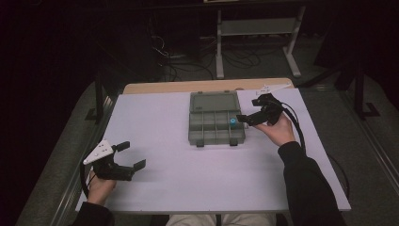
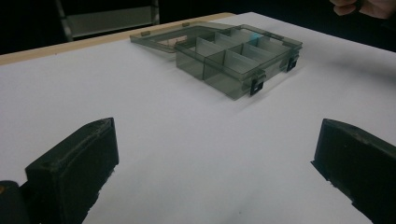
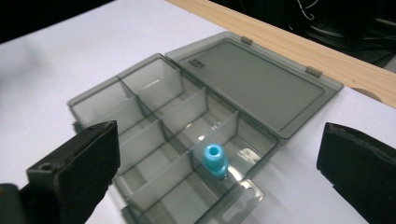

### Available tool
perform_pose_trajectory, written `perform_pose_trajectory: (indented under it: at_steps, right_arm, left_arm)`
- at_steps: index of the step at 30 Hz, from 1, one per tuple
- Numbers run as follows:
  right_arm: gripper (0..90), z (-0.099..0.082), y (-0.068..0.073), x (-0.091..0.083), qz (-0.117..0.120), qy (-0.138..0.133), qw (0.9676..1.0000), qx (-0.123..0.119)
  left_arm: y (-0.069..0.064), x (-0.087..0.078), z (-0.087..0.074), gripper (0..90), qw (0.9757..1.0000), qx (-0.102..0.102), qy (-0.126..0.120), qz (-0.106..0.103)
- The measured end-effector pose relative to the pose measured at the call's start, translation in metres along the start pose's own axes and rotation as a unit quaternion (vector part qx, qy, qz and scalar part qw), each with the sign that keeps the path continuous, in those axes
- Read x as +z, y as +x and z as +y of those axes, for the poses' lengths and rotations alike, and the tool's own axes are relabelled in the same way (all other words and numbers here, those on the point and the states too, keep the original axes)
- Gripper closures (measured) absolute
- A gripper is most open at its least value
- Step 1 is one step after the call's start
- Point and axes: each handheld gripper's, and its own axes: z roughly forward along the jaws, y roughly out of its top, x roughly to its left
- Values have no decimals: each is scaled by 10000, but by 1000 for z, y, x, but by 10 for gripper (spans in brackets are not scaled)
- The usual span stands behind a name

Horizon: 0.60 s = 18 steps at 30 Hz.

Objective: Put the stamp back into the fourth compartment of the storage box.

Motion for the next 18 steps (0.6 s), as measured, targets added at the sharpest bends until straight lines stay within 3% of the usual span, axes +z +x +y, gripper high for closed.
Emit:
perform_pose_trajectory:
  at_steps: [6,18]
  right_arm:
    - [0,-3,8,-5,46,-22,10000,84]
    - [0,-9,20,-21,51,-183,9998,-9]
  left_arm:
    - [0,0,0,0,10000,4,3,-14]
    - [0,0,0,0,10000,10,-4,-16]
